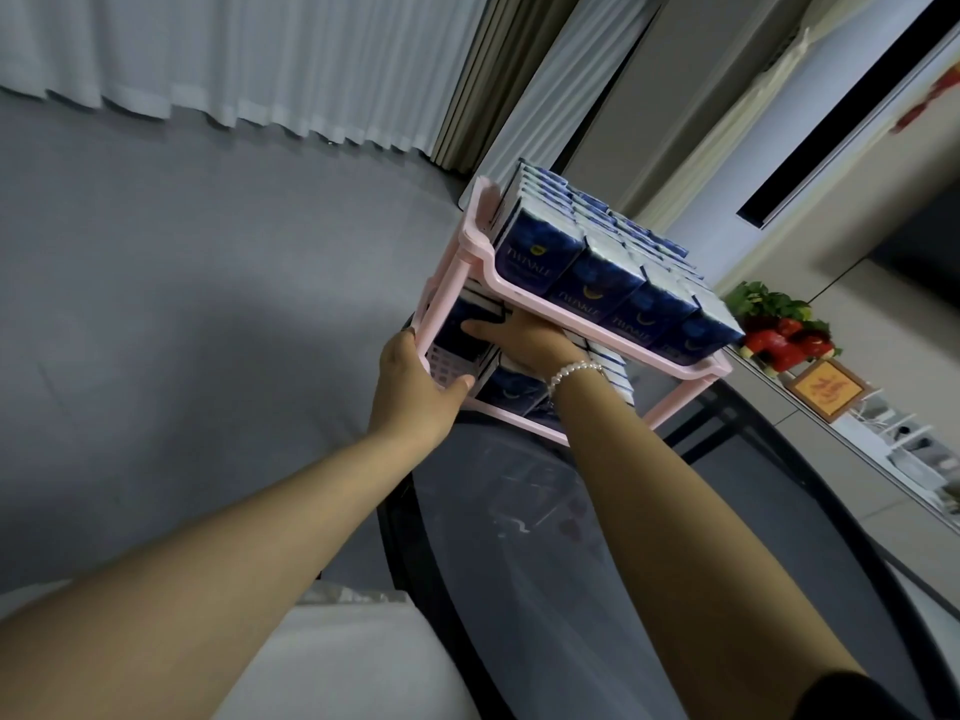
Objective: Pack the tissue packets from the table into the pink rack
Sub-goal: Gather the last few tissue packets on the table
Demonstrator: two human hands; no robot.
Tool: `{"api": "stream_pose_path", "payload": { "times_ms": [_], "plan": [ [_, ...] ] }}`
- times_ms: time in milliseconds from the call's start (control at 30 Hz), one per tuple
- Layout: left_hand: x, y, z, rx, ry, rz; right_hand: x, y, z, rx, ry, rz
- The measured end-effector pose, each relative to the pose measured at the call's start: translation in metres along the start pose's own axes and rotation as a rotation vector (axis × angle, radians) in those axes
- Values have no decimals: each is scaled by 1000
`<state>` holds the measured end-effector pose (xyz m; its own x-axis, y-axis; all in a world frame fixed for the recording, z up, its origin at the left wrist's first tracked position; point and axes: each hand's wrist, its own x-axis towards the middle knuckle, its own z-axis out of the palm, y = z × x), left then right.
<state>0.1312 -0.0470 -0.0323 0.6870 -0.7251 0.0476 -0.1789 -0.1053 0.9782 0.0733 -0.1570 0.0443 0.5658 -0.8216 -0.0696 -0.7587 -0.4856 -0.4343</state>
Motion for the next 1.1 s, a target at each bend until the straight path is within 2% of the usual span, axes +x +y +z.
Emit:
{"api": "stream_pose_path", "payload": {
  "times_ms": [133,267,400,500,633,800,867,967,1100],
  "plan": [
    [-8,-1,4,5,8,8,-13,4,-1,-28,43,-8],
    [-19,2,6,-12,8,-20,-34,12,-4,67,35,-79],
    [-34,11,10,-83,-23,-67,-58,30,-4,19,136,-160],
    [-49,19,15,-89,-86,-79,-88,46,-6,36,216,-208],
    [-67,27,26,-30,-240,-8,-131,75,-12,52,264,-196],
    [-83,34,47,50,-419,13,-163,132,-20,-116,352,-7],
    [-86,36,55,83,-483,23,-170,153,-24,-211,328,118],
    [-88,37,65,133,-542,46,-177,179,-34,-269,192,277],
    [-91,38,74,232,-608,115,-180,191,-40,-165,-5,357]
  ]
}}
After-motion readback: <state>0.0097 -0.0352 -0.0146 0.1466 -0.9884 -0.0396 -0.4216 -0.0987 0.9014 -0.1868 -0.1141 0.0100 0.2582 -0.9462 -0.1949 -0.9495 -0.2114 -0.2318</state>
